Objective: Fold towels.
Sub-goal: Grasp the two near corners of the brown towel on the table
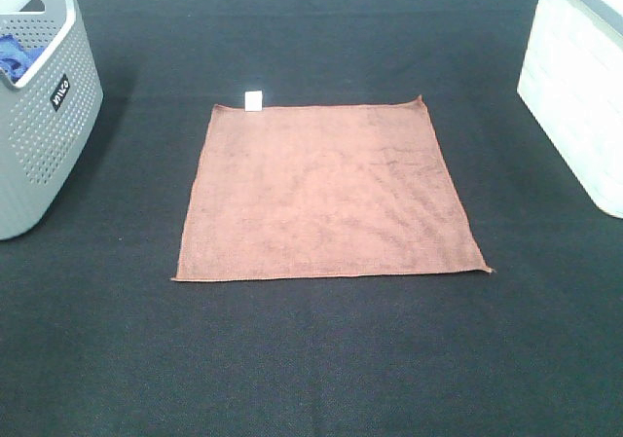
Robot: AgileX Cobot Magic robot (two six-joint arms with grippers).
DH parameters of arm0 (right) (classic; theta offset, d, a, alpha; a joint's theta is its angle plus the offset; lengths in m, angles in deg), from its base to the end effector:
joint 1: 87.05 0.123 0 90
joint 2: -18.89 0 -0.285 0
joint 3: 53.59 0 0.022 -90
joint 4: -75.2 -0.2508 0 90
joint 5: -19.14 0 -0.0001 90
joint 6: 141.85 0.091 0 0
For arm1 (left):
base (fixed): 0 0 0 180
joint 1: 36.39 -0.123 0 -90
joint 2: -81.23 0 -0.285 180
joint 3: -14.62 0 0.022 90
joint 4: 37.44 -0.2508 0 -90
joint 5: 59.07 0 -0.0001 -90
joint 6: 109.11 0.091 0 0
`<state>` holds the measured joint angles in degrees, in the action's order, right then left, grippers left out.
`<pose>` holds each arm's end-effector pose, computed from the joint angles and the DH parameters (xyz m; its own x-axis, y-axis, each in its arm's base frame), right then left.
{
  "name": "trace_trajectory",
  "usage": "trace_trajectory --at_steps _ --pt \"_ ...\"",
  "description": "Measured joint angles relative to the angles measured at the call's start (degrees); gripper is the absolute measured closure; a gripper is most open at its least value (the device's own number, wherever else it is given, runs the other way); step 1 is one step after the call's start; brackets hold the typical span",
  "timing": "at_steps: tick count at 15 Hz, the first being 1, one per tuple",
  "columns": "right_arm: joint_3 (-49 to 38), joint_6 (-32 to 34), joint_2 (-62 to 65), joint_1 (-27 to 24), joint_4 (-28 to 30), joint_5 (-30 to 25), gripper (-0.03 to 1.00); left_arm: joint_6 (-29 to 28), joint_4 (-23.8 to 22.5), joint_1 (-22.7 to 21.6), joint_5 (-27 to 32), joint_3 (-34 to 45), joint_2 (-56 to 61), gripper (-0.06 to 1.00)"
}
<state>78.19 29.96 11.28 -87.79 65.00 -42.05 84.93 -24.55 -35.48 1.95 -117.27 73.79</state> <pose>-0.0068 0.0142 0.2794 -0.4404 -0.0501 -0.8964 -0.1510 0.9883 0.0190 -0.0083 -0.0176 0.2808 -0.4079 0.1381 -0.9025 0.2480 0.9681 0.0361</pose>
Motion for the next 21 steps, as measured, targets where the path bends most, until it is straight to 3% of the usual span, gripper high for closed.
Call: trace_trajectory --at_steps 21 --pt "0.0 0.0 0.0 0.0 0.0 0.0 0.20 0.0 1.0 0.0 0.0 0.0 0.0 0.37"
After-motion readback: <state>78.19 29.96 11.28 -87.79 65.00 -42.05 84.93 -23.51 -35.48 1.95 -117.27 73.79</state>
